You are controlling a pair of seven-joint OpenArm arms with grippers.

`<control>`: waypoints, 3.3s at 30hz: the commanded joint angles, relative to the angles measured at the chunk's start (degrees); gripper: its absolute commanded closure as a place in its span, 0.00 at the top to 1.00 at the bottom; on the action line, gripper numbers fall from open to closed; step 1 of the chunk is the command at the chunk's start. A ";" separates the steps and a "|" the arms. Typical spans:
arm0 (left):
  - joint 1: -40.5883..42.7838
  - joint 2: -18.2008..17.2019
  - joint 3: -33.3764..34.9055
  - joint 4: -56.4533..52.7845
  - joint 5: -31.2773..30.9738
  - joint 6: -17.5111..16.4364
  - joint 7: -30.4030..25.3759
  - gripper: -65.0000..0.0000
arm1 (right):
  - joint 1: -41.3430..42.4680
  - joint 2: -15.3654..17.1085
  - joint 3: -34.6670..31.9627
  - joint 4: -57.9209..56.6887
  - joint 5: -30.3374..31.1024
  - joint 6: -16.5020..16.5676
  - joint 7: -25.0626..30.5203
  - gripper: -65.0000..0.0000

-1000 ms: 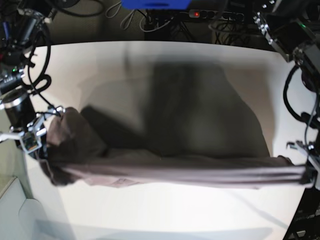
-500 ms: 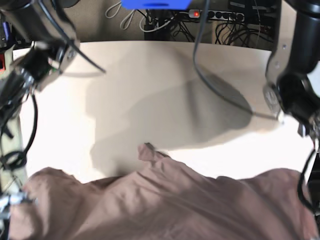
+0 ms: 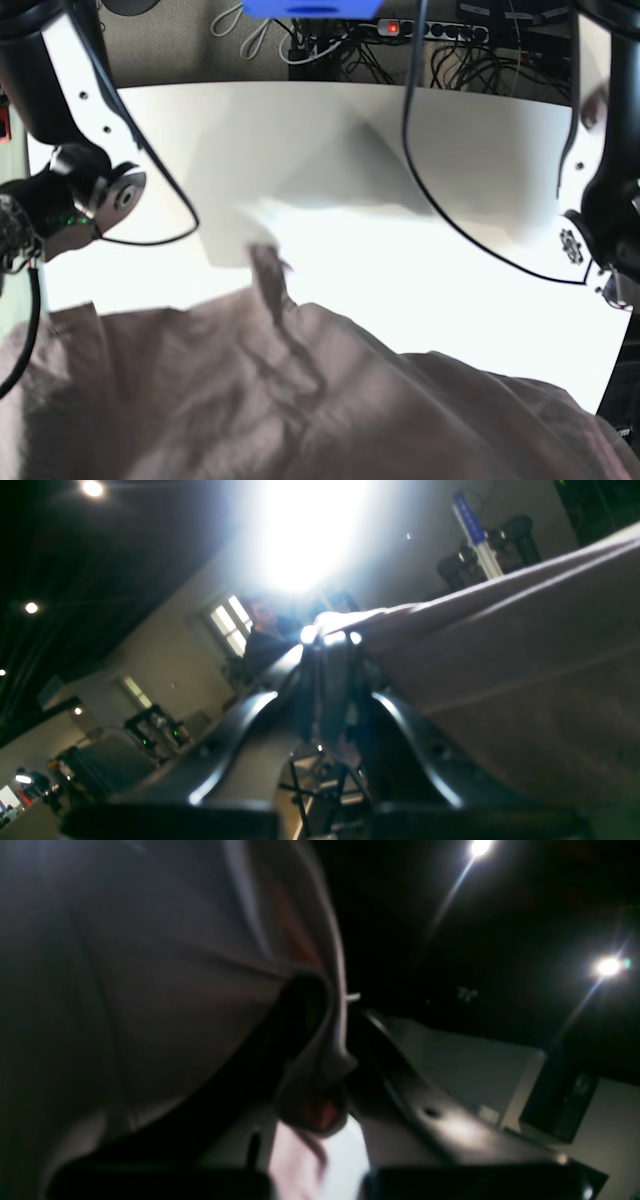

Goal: Layout the t-shirt on the table in an organized manner, then fold the t-shirt properly
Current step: 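Lift the shirt by its shoulders with both grippers and fold it over, then release the folded shirt and raise both grippers away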

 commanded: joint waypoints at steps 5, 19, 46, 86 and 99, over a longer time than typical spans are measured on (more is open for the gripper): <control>8.46 -1.63 -0.22 -0.20 0.96 0.80 -1.40 0.00 | -1.31 -1.65 -1.74 -4.49 0.07 -1.10 0.46 0.00; 19.01 4.00 0.66 -23.68 7.29 1.06 -1.49 0.01 | -0.51 0.37 -2.18 -47.21 -0.28 -1.10 11.71 0.00; 11.45 3.12 0.57 -66.93 6.68 0.53 -16.87 0.89 | -25.22 7.40 -12.73 -35.61 -0.11 -1.10 3.36 0.66; 39.67 5.32 0.48 -50.49 6.68 0.36 -15.99 0.92 | -62.23 -16.25 -17.13 -22.42 -0.11 -1.10 0.98 0.64; 39.40 5.76 0.83 -50.40 6.68 0.36 -15.99 0.92 | -70.05 -11.32 -40.51 -12.66 -0.28 -1.10 0.98 0.00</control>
